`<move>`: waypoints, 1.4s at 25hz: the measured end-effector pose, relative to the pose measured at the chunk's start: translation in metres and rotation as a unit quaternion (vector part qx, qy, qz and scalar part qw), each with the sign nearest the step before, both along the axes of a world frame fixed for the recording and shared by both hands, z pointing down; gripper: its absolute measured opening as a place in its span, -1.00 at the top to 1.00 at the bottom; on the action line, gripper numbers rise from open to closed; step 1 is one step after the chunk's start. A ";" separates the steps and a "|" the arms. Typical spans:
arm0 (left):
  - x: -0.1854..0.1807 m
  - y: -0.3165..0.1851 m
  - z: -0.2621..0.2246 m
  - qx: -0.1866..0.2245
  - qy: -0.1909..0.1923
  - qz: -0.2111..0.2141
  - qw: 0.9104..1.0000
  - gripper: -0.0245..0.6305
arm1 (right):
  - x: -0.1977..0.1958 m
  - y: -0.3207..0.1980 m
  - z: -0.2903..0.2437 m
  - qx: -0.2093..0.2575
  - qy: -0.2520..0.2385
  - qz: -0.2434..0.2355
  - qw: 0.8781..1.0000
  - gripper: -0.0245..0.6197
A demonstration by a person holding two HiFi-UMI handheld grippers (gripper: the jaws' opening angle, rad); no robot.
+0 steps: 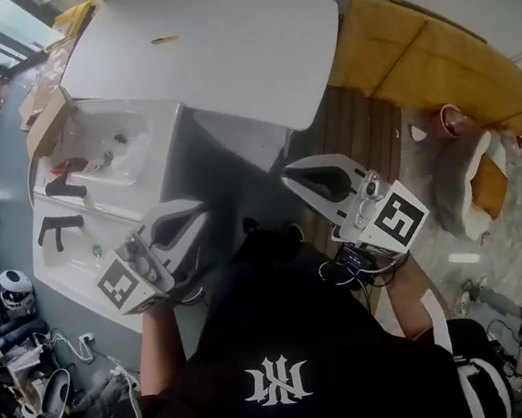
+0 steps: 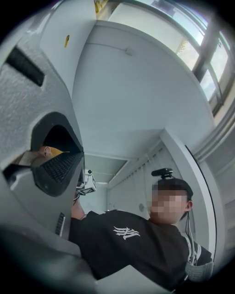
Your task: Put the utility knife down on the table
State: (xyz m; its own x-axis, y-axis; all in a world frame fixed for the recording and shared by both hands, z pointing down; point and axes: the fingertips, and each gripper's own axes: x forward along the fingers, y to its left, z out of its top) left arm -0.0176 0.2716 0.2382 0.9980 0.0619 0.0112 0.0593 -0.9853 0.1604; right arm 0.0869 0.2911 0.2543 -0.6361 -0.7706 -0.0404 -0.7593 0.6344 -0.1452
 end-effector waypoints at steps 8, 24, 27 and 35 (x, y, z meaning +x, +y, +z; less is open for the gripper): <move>-0.012 0.034 0.000 0.012 0.019 0.025 0.999 0.91 | -0.029 0.036 0.012 -0.007 0.004 0.014 1.000 0.90; -0.077 0.043 -0.008 0.008 0.052 0.011 0.999 0.91 | -0.100 0.035 -0.024 0.006 0.011 0.004 1.000 0.91; -0.081 0.047 -0.004 0.004 0.042 0.006 0.999 0.91 | -0.104 0.035 -0.026 0.010 0.008 -0.004 1.000 0.91; -0.078 0.057 -0.005 0.011 0.032 0.006 0.999 0.91 | -0.109 0.041 -0.024 0.010 0.014 -0.016 1.000 0.91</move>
